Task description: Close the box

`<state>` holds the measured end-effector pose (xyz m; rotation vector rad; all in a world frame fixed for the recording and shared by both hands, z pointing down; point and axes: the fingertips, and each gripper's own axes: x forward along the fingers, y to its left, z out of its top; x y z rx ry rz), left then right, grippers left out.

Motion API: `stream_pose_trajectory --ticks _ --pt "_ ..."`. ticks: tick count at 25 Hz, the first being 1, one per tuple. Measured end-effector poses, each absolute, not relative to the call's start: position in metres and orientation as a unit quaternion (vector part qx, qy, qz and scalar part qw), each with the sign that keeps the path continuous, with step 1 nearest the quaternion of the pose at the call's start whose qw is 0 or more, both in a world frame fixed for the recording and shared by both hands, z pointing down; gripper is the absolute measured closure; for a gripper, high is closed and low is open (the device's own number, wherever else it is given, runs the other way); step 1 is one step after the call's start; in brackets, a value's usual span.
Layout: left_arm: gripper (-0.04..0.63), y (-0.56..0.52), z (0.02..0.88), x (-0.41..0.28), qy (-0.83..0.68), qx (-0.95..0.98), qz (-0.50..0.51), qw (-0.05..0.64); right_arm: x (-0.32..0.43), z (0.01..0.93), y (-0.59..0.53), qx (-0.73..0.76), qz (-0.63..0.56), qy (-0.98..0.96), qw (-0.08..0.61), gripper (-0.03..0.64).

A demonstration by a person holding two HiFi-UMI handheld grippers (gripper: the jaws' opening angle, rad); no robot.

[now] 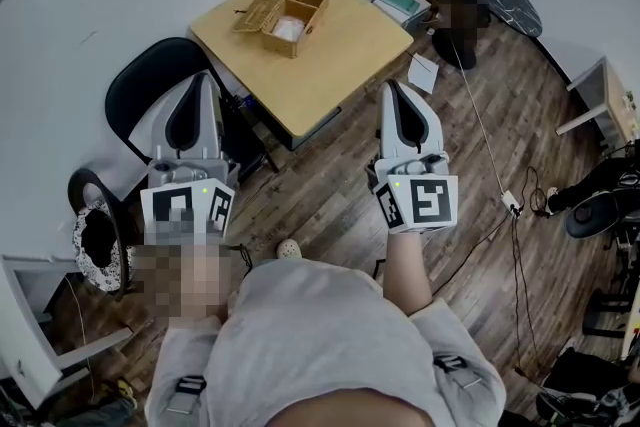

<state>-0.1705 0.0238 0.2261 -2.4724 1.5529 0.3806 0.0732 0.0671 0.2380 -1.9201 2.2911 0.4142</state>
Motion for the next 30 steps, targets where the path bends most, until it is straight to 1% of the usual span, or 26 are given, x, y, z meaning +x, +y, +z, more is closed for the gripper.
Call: stream_pose_trajectory --ticks 8,18,30 --pt "0.537 -0.012 0.238 -0.184 0.513 -0.845 0.125 0.087 0.056 0.248 0.041 -0.643 0.133 0.752 0.052 0.614" --pt "0.537 -0.042 0.249 -0.166 0.494 -0.858 0.115 0.078 0.071 0.256 0.020 -0.659 0.125 0.740 0.042 0.615" --pt "0.536 -0.121 0.241 -0.149 0.513 -0.846 0.110 0.094 0.091 0.254 -0.069 -0.646 0.122 0.751 0.056 0.614"
